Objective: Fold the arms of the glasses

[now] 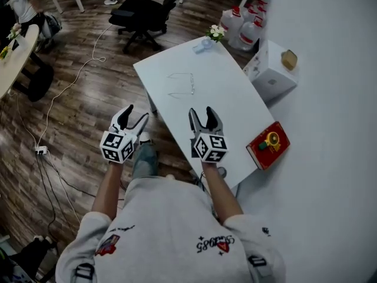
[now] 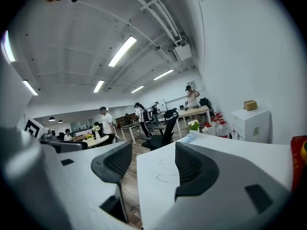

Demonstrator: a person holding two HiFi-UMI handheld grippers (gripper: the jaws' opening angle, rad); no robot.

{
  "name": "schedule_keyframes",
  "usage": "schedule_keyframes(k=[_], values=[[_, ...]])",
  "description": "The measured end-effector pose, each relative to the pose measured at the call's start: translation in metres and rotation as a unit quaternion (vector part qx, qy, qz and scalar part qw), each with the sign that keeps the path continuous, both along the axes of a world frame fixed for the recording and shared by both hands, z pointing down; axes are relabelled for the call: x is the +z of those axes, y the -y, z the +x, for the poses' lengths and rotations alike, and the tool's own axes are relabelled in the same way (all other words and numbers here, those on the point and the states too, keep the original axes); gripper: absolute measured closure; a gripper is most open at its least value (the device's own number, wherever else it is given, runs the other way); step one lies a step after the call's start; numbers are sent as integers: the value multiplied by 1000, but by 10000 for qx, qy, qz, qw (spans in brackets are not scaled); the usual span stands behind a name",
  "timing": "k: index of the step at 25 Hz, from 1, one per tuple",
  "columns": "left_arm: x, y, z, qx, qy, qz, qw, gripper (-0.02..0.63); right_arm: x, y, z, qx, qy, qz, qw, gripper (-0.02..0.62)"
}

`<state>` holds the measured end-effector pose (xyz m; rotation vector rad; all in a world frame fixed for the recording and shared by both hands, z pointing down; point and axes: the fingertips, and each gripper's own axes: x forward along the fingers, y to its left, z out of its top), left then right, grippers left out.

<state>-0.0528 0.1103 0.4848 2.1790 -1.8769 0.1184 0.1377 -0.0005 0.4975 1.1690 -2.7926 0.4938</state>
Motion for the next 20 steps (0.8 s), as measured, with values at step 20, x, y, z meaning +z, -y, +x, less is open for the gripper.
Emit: schedule_keyframes(k=[20], values=[[10,266,-107,1924,-249,-135,9809,337,18,184,-92,1514,-187,-572,9866,324]])
